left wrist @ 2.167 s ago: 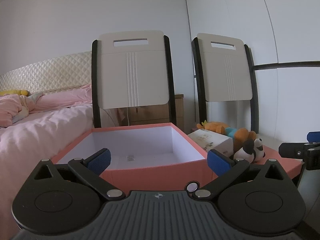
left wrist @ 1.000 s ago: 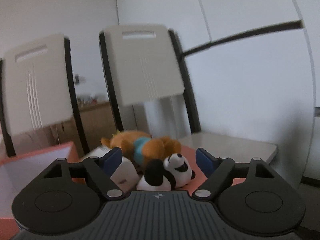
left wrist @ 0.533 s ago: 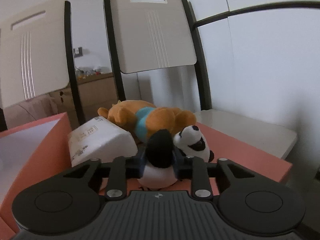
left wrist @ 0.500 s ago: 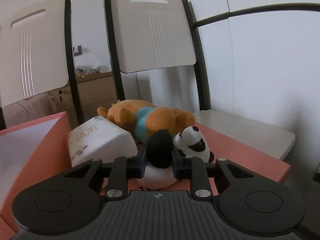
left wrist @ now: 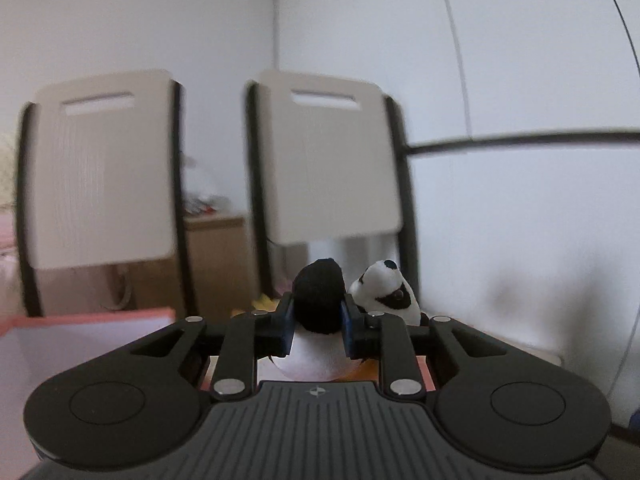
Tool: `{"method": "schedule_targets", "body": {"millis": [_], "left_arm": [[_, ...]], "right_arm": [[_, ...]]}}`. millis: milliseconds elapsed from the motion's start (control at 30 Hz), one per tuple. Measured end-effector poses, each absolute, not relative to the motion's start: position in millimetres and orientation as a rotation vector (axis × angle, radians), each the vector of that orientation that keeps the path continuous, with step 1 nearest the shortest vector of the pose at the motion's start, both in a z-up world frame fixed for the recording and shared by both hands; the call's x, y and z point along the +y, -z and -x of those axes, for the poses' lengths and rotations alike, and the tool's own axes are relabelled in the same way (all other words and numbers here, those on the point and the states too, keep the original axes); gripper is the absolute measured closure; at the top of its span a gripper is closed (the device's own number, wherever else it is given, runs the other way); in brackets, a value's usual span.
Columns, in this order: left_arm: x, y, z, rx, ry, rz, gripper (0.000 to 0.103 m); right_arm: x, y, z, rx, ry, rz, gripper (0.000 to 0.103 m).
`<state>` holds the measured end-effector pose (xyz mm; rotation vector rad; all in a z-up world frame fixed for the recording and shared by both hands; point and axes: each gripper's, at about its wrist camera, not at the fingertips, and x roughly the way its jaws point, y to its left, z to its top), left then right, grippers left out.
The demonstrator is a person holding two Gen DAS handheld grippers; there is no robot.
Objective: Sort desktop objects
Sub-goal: 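Lift the panda plush with the left tool and drop it into the pink box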
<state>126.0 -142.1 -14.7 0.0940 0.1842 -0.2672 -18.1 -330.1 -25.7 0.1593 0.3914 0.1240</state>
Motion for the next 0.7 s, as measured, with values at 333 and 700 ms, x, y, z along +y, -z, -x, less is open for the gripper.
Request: {"method": "schedule_targets", "body": {"millis": [333, 700], "left_arm": [[-70.6, 10.0, -138.1, 0.249, 0.024, -0.031, 0.076], [-26.5, 12.2, -134.9, 0.299, -0.103, 0.01, 0.076]], "right_arm": [[-292.6, 21.5, 4.7, 0.396, -0.208, -0.141, 0.0], [-261.2, 17.5, -13.2, 0.397, -0.276, -0.138, 0.0]]}}
